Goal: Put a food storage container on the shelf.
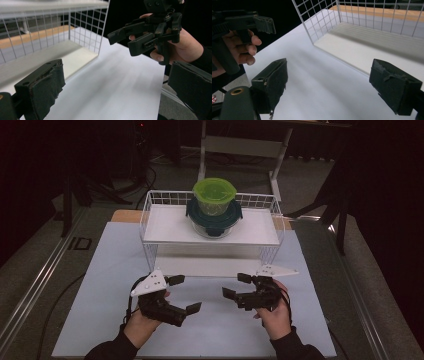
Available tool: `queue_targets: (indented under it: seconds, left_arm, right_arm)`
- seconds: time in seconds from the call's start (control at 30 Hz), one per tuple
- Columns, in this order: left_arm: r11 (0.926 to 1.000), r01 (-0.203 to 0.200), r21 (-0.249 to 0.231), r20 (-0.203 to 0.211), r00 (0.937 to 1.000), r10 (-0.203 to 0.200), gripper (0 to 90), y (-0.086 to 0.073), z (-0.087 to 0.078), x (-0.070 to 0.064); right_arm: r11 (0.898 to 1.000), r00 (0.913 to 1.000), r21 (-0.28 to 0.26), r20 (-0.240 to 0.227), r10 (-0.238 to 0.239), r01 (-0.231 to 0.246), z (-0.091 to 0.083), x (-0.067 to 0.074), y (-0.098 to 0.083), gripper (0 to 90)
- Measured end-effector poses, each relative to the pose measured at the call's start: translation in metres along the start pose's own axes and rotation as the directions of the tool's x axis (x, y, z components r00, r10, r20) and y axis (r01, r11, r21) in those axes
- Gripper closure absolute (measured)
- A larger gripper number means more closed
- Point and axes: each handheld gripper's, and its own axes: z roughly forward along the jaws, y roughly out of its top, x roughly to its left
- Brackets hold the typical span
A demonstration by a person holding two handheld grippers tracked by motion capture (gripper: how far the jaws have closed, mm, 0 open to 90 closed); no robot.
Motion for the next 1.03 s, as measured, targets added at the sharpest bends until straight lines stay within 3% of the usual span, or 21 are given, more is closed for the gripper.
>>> queue_targets:
  seconds: [0.2, 0.43, 0.6, 0.77, 1.03]
  left_arm:
    - [0.9993, -0.027, 0.025, 0.001, 0.9996, 0.027, 0.6, -0.017, 0.002, -0.001]
    - [0.9989, -0.031, 0.036, -0.017, 0.9994, 0.032, 0.6, -0.032, 0.001, 0.001]
    - [0.9995, -0.019, 0.025, -0.031, 0.9993, 0.019, 0.6, -0.041, -0.001, 0.003]
    - [0.9994, -0.018, 0.028, -0.044, 0.9988, 0.02, 0.6, -0.045, -0.002, 0.004]
    - [0.999, -0.029, 0.034, -0.037, 0.9989, 0.03, 0.6, -0.047, 0.0, 0.002]
  right_arm:
    - [1.0, 0.9996, 0.002, 0.028, 0.003, -0.003, -0.002, -0.007, -0.022, 14.8]
    - [1.0, 0.9985, 0.008, 0.053, 0.013, -0.014, -0.012, -0.015, -0.043, 14.8]
    - [1.0, 0.9966, 0.012, 0.083, -0.004, 0.003, -0.023, -0.018, -0.056, 14.8]
    - [1.0, 0.9945, 0.014, 0.105, -0.006, 0.005, -0.029, -0.022, -0.064, 14.8]
    - [1.0, 0.9916, -0.03, 0.129, 0.005, -0.001, -0.037, -0.029, -0.065, 14.8]
